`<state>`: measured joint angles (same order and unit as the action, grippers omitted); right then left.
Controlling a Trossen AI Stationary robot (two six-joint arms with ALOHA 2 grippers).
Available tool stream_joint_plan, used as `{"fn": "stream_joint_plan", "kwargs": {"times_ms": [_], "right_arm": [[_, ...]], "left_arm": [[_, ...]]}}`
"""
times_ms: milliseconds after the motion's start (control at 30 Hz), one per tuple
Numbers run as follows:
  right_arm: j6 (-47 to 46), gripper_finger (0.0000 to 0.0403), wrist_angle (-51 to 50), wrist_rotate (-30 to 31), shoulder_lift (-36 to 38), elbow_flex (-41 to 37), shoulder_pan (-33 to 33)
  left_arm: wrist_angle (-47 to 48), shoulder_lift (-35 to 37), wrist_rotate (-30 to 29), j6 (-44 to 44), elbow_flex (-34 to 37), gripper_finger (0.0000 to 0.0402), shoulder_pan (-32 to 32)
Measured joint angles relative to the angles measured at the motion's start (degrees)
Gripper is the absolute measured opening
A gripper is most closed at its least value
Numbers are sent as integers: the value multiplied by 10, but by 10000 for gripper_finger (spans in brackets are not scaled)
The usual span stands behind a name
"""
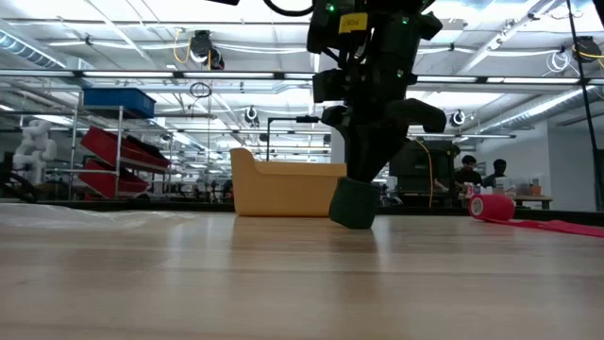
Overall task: Roll bandage
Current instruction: Roll the green bandage, then open the transparent zip bag
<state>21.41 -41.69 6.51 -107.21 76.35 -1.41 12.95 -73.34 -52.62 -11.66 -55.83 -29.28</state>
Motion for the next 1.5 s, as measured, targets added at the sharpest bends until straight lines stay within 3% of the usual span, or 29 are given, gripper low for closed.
{"fn": "stream_joint_plan", "kwargs": {"times_ms": [100, 400, 500, 667, 933, 1100, 1300, 1500], "right_arm": [[-2, 102, 2, 34, 7, 0, -1], [-30, 146, -2, 41, 43, 0, -6], [-101, 148, -15, 23, 69, 0, -18], [-218, 148, -13, -70, 115, 0, -83], [-204, 148, 121, -59, 129, 0, -206], [-177, 148, 187, -34, 129, 0, -229], [-191, 148, 196, -34, 128, 0, -225], [-207, 148, 196, -34, 124, 0, -226]], "left_arm": [[0, 0, 0, 0, 0, 173, 0], [14, 0, 0, -24, 0, 173, 0], [95, 0, 2, -133, 2, 173, 0], [227, -18, 62, -331, 39, 173, -4], [234, -72, 92, -504, 83, 173, -8], [232, -128, 136, -525, 84, 173, -5], [232, -183, 212, -525, 84, 173, 4], [228, -212, 226, -527, 84, 173, 4]]}}
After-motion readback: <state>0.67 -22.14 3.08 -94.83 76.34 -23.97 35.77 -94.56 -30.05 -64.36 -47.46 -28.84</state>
